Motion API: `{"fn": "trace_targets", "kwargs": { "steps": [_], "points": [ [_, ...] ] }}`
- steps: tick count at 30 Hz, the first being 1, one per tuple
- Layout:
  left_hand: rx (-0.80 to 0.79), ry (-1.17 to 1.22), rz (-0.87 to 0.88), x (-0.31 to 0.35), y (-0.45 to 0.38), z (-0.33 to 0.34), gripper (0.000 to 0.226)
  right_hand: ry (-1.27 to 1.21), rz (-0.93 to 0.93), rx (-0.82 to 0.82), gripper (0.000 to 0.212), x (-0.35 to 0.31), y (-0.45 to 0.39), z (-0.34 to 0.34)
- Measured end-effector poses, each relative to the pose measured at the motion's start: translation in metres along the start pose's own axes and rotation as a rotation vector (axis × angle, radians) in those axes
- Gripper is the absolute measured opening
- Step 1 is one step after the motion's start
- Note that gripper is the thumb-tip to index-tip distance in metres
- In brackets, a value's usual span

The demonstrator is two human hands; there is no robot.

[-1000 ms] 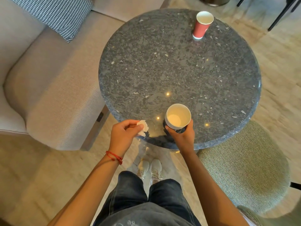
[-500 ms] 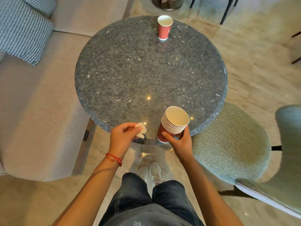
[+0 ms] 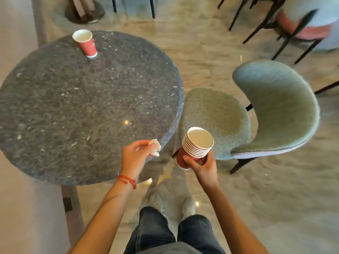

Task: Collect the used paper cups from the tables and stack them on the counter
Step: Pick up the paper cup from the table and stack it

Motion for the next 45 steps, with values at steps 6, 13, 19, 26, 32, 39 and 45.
{"fn": "trace_targets", "kwargs": {
  "steps": [6, 13, 19, 26, 32, 39, 45],
  "points": [
    [-0.211, -0.044, 0.015, 0.005, 0.032, 0.084, 0.009, -0.114, 0.015, 0.166, 0.054, 0.003, 0.002, -0.075],
    [-0.45, -0.142, 0.091, 0.0, 0.112, 0.194, 0.007, -0.238, 0.004, 0.372, 0.054, 0.02, 0.013, -0.197],
    [-0.625, -0.222, 0.176, -0.016, 0.21, 0.285, 0.014, -0.267, 0.03, 0.552, 0.054, 0.048, 0.033, -0.319],
    [-0.796, -0.283, 0.218, -0.054, 0.315, 0.38, 0.021, -0.3, 0.074, 0.72, 0.052, 0.096, 0.051, -0.449],
    [-0.903, -0.343, 0.251, -0.074, 0.37, 0.446, 0.01, -0.344, 0.131, 0.86, 0.049, 0.127, 0.057, -0.524],
    [-0.951, -0.375, 0.24, -0.077, 0.393, 0.531, 0.01, -0.37, 0.148, 0.9, 0.046, 0.137, 0.008, -0.577],
    [-0.965, -0.384, 0.246, -0.077, 0.401, 0.633, 0.016, -0.354, 0.144, 0.943, 0.044, 0.131, -0.068, -0.642]
  ]
}}
Point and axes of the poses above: each hand's wrist, its own y-axis away from the middle knuckle, its own z-axis out of the palm, x = y × z, the point moved 10 cm from there along -y, towards the middle knuckle, and after that the axes turned 13 degrees about x, right-handed, at the moved point
